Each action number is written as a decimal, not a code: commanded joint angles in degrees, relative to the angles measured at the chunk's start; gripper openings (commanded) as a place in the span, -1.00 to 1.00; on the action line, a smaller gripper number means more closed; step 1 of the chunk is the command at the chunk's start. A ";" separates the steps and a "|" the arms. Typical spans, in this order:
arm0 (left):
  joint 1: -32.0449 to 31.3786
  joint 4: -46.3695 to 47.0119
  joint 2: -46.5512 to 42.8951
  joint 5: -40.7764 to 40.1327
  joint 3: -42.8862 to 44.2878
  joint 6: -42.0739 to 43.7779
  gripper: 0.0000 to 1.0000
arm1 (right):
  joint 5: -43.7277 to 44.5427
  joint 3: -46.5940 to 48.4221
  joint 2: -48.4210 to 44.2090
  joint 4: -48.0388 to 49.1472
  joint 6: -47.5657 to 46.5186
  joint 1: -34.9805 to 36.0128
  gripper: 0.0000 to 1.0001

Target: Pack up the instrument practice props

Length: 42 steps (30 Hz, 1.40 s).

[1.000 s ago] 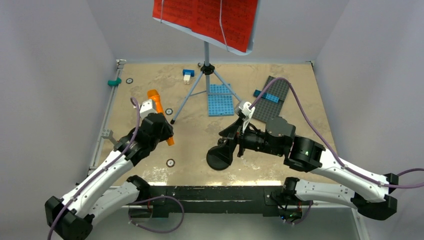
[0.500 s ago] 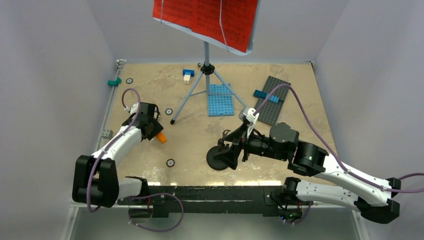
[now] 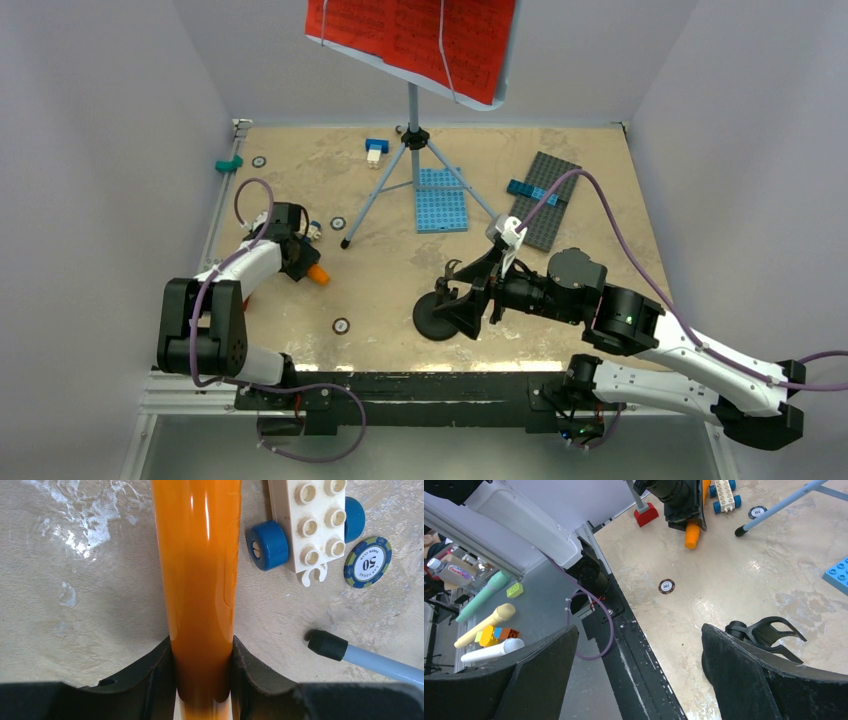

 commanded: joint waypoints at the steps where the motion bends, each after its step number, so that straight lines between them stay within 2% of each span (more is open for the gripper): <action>1: 1.08 1.94 1.45 0.58 0.91 -0.42 -0.62 | 1.40 -0.02 -0.58 0.44 -1.06 -0.11 0.97; 3: 1.30 1.66 1.97 0.66 1.54 -0.07 -0.47 | 1.40 0.16 -0.56 0.36 -1.12 -0.15 0.97; 9: 1.31 1.82 2.08 1.21 1.50 0.62 -0.38 | 2.11 -0.18 -1.04 0.10 -1.13 -0.10 0.97; 18: 1.28 0.41 1.25 2.15 1.64 0.40 0.00 | 2.75 -0.49 -1.99 -0.44 -1.15 -0.15 0.97; 25: 1.30 -0.78 0.49 2.54 1.49 0.13 0.17 | 2.97 -1.13 -2.68 -0.57 -0.80 -0.15 0.97; 26: 1.33 -1.12 0.08 2.69 1.48 0.16 0.25 | 3.02 -1.22 -2.85 -0.65 -0.75 -0.12 0.97; 27: 1.32 -1.53 -0.57 2.79 1.54 0.19 0.42 | 3.06 -1.29 -3.04 -0.81 -0.64 -0.15 0.97; 28: 1.30 -1.89 -1.76 2.69 1.55 0.34 0.87 | 3.13 -1.33 -3.28 -0.92 -0.58 -0.13 0.97; 29: 1.26 -2.16 -3.29 2.58 1.55 0.68 0.98 | 3.18 -1.47 -3.48 -0.96 -0.54 -0.15 0.97; 34: 0.82 -5.44 -12.54 3.00 4.11 1.65 1.00 | 3.60 -1.32 -2.62 -0.88 -0.34 -0.13 0.97; 37: -1.81 -7.29 -18.14 2.78 6.69 2.35 1.00 | 3.25 -0.67 -1.41 -0.58 -0.12 -0.11 0.97; 39: -5.35 -5.90 -23.20 2.79 7.43 3.40 1.00 | 3.63 -0.90 -1.32 -0.05 0.00 -0.15 0.97; 42: -13.63 1.69 -28.16 4.28 5.97 7.34 1.00 | 5.17 -1.55 -2.09 0.74 -0.28 -0.13 0.97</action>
